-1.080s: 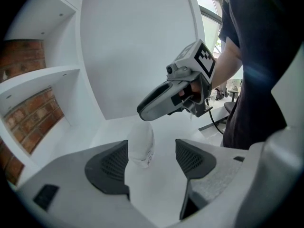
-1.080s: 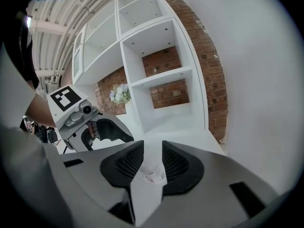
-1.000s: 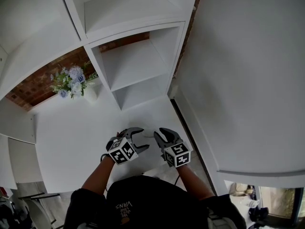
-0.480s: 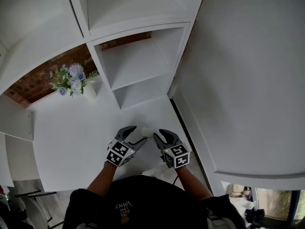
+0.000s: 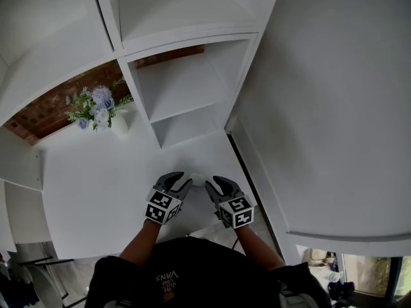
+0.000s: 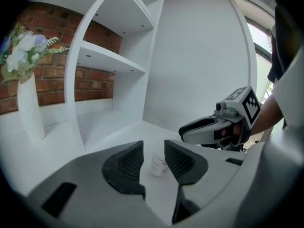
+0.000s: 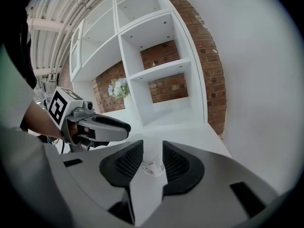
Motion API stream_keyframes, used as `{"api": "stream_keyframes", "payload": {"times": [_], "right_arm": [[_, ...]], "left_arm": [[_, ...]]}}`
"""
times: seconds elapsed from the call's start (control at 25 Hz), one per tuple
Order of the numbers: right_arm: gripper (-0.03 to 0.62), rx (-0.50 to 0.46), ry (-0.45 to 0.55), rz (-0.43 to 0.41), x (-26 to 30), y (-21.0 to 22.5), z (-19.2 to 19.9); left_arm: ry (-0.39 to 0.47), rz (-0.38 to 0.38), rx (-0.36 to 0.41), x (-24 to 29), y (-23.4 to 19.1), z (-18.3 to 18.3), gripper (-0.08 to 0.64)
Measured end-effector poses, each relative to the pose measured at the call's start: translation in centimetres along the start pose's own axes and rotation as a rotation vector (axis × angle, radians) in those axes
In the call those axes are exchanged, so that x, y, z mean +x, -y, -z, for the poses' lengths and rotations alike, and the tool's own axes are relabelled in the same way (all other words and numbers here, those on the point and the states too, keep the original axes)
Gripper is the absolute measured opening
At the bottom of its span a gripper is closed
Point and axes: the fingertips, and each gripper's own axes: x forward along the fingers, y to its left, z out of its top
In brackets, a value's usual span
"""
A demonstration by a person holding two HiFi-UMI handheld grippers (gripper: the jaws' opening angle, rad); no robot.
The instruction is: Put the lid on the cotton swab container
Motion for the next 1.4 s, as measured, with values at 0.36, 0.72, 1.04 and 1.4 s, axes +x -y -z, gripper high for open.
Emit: {"api": "stream_keyframes", "payload": {"times": [0.36,0.72,1.04,1.4], "right_arm": [[0.123,0.010,-0.010,-0.005,0.0,-0.2,-0.1],[0.126,-0.018,-0.017,-0.004,0.1,-0.3,-0.2],[0.152,0.023,-0.012,0.005,0.0,0.3,0.0],[0.140,-0.001,-0.024,0.027,-0.1,0.2,-0.3]], "left_arm": [[-0.044,-0.003,0.007,0.5,-0.1,0.9,0.060],[-0.028,-0.004,-0.002,0.1,-0.1,0.7,0.040],[-0.033,0.017,0.011,0.1,0.5,0.9,0.040],[-0.022,0.013,0.011,-0.5,0.5,0.7,0.040]]}}
